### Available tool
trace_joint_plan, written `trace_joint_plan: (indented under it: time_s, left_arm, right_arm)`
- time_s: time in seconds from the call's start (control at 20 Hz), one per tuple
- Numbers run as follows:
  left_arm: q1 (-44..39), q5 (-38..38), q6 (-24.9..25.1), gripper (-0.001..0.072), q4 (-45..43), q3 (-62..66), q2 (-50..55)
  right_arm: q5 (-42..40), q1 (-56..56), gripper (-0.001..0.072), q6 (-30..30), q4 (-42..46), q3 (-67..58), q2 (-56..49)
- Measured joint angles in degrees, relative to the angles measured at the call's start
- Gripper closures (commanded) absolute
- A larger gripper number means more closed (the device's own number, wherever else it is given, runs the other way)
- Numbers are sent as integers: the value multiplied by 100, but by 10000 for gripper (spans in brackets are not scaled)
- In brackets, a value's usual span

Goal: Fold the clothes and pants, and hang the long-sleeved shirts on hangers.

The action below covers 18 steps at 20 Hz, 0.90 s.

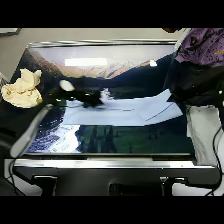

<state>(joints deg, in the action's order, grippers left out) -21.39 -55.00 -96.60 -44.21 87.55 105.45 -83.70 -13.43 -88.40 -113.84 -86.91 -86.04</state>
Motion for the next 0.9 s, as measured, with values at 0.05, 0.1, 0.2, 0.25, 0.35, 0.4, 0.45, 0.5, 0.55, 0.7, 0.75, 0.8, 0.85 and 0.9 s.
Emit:
trace_joint_plan:
  time_s: [0.05, 0.1, 0.2, 0.25, 0.35, 0.4, 0.45, 0.5, 0.55, 0.7, 0.75, 0.8, 0.85, 0.9]
  left_arm:
    - [-319, 168, 2, 692, 229, 133, 184]
    - [-597, 310, -2, 692, 435, 289, 358]
    - [-1110, 562, -9, 691, 796, 662, 728]
    - [-1344, 671, -98, 692, 933, 876, 927]
    - [-1714, 898, -267, 692, 1121, 1292, 1290]
    - [-1853, 1008, -332, 692, 1204, 1482, 1458]
    - [-1991, 1115, -413, 692, 1314, 1690, 1637]
    - [-2096, 1226, -470, 692, 1434, 1880, 1803]
    - [-2197, 1327, -535, 692, 1561, 2087, 1985]
    - [-2404, 1515, -723, 692, 1899, 2601, 2441]
    - [-2452, 1576, -741, 693, 1982, 2706, 2540]
    - [-2479, 1611, -761, 693, 2031, 2776, 2605]
    - [-2485, 1628, -785, 694, 2074, 2830, 2647]
    - [-2468, 1624, -798, 694, 2111, 2870, 2669]
  right_arm:
    - [-74, 0, 681, 61, 181, -39, 151]
    - [-146, 0, 681, 111, 365, -103, 284]
    - [-254, 0, 681, 188, 627, -304, 466]
    - [-282, 0, 681, 201, 704, -428, 518]
    - [-302, 0, 680, 258, 824, -693, 586]
    - [-313, 0, 680, 280, 866, -813, 608]
    - [-321, 0, 680, 299, 890, -903, 621]
    - [-321, 0, 680, 302, 907, -973, 632]
    - [-326, 0, 680, 306, 911, -1023, 638]
    - [-317, 2, 680, 321, 911, -1104, 649]
    - [-306, 2, 680, 323, 909, -1117, 654]
    - [-275, 2, 680, 328, 903, -1128, 656]
    - [-249, 2, 680, 341, 887, -1132, 656]
    - [-216, 2, 680, 341, 876, -1137, 656]
